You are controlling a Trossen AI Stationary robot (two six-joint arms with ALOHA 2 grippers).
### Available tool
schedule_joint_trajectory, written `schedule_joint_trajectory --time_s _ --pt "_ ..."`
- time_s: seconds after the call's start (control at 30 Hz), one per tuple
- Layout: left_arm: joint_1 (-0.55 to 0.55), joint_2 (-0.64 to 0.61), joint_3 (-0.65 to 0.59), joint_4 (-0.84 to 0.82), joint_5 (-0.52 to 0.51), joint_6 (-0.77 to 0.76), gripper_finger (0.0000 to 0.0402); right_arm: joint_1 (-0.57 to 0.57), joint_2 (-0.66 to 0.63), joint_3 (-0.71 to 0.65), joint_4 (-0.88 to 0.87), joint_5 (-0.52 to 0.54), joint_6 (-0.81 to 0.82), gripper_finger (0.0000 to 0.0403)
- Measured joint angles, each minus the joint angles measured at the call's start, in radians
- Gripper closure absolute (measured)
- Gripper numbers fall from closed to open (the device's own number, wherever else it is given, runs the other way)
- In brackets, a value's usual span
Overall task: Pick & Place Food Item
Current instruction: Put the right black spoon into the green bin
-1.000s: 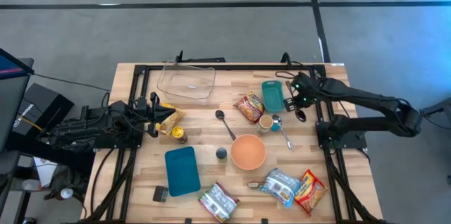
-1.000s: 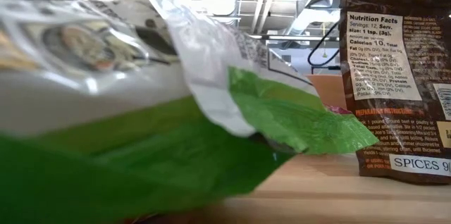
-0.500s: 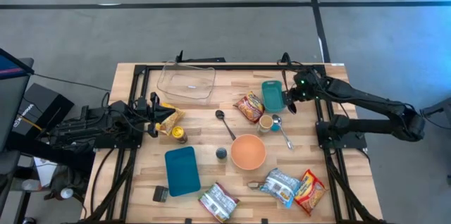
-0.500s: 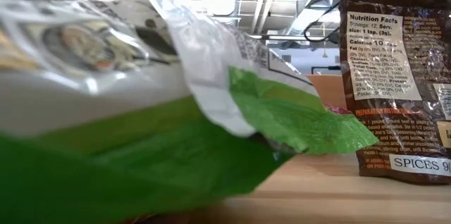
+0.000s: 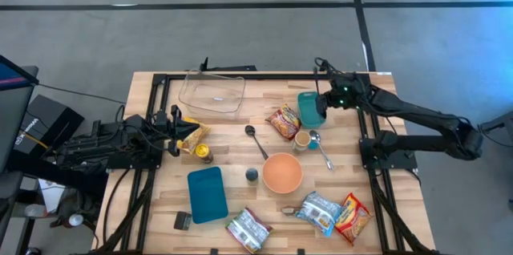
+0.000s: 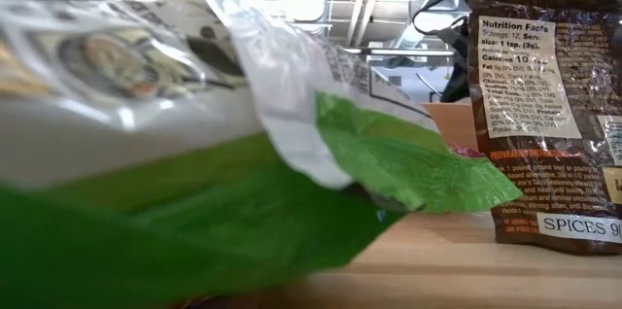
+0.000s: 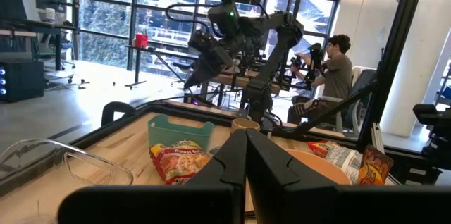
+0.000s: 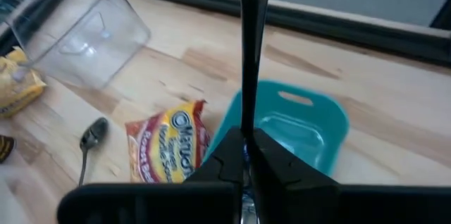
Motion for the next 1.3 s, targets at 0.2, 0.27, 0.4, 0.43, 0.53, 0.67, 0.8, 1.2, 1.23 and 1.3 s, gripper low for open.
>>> schedule_joint_trajectory --time_s 0.2,0.27,0.4,0.43,0.53,0.67,0.8,1.2,1.23,1.3 --pt "0.000 0.000 0.000 0.000 0.000 0.000 0.0401 0.000 0.084 0.000 0.086 0.000 -0.046 0.0398" --pt "0.000 0.000 0.000 0.000 0.000 0.000 0.0401 -0.002 0.117 0.000 0.105 0.006 -0.055 0.0398" --pt "0.000 0.000 0.000 0.000 0.000 0.000 0.0401 -0.006 0.177 0.000 0.138 0.031 -0.092 0.0398" --pt "0.000 0.000 0.000 0.000 0.000 0.000 0.0401 -0.009 0.189 0.000 0.144 0.032 -0.101 0.0398" --pt "0.000 0.000 0.000 0.000 0.000 0.000 0.0401 -0.017 0.228 0.000 0.151 0.034 -0.104 0.0398" --pt "0.000 0.000 0.000 0.000 0.000 0.000 0.0401 -0.023 0.280 0.000 0.181 0.035 -0.104 0.0398" --pt "0.000 0.000 0.000 0.000 0.000 0.000 0.0401 -0.022 0.322 0.000 0.199 0.034 -0.106 0.0398" --pt "0.000 0.000 0.000 0.000 0.000 0.000 0.0401 -0.023 0.400 0.000 0.188 0.049 -0.131 0.0398" --pt "0.000 0.000 0.000 0.000 0.000 0.000 0.0401 -0.022 0.399 0.000 0.188 0.049 -0.133 0.0398" --pt "0.000 0.000 0.000 0.000 0.000 0.000 0.0401 -0.019 0.399 0.000 0.194 0.049 -0.150 0.0398"
